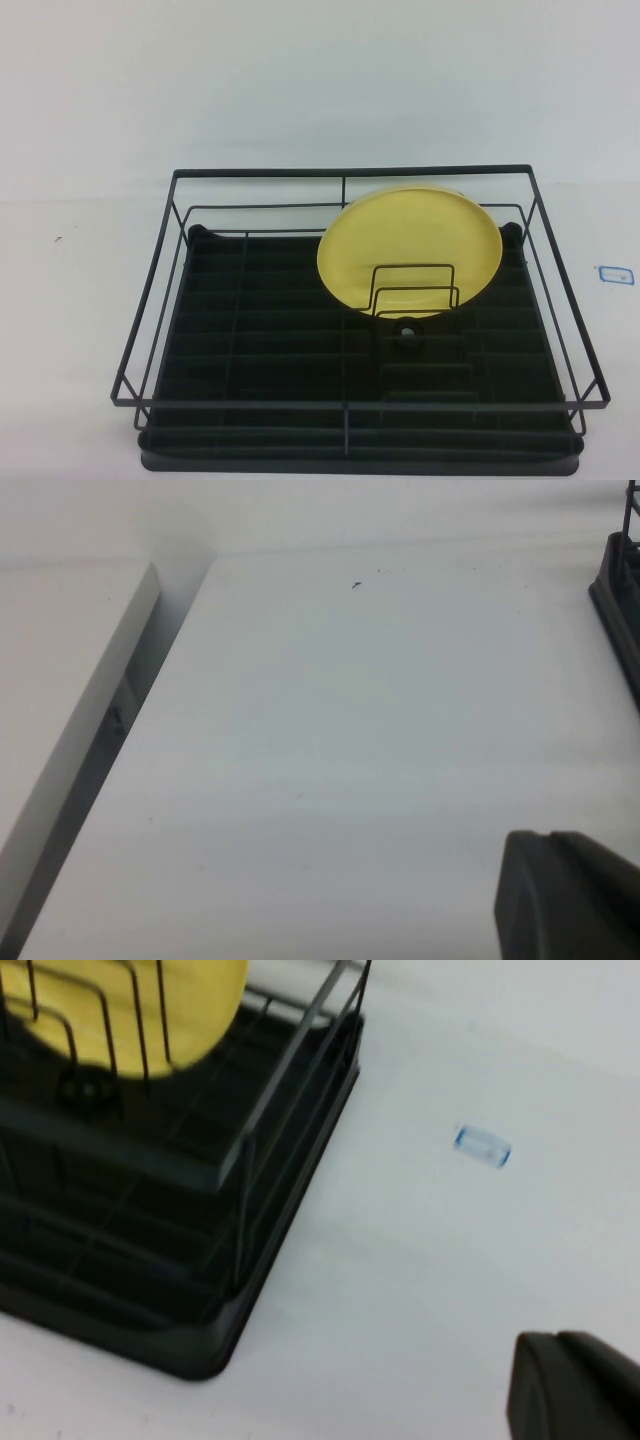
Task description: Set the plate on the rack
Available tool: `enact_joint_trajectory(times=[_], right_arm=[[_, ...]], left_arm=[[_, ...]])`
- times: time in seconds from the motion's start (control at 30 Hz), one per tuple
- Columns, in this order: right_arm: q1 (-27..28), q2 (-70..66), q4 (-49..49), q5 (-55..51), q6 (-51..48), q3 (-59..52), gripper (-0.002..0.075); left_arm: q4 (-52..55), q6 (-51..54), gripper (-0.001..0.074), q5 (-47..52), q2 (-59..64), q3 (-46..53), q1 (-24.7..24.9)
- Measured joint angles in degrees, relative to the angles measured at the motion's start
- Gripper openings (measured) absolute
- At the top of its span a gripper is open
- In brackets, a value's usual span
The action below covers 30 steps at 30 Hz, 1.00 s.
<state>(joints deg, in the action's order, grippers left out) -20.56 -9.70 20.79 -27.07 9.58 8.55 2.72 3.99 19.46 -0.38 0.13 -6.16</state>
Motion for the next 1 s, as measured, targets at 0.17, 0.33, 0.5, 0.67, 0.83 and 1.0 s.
enact_joint_trajectory(times=[0.17,0.33,0.5,0.67,0.83,1.0], right_arm=[[2.94,8.87,1.7,0.63,9.47,-2.78,-0.0002],[6.92,10.31,1.69,7.4,15.34,-9.6,-0.0002],[11.33,10.31,1.13,6.93,15.98,-10.1,-0.0002],[16.21,10.31,1.0,4.95,13.88,-10.15,-0.0002],[18.64,10.31,0.61,4.73,10.58,-10.15,-0.0002],[18.69,10.31,0.23,4.73,8.09,-10.15,-0.0002]], left_arm=[[0.0,0.0,0.0,0.0,0.0,0.0,0.0],[0.0,0.09,0.0,0.23,0.0,0.0,0.0],[0.0,0.09,0.0,0.23,0.0,0.0,0.0],[0.0,0.09,0.0,0.23,0.0,0.0,0.0],[0.0,0.09,0.0,0.23,0.0,0.0,0.0],[0.0,0.09,0.0,0.23,0.0,0.0,0.0]])
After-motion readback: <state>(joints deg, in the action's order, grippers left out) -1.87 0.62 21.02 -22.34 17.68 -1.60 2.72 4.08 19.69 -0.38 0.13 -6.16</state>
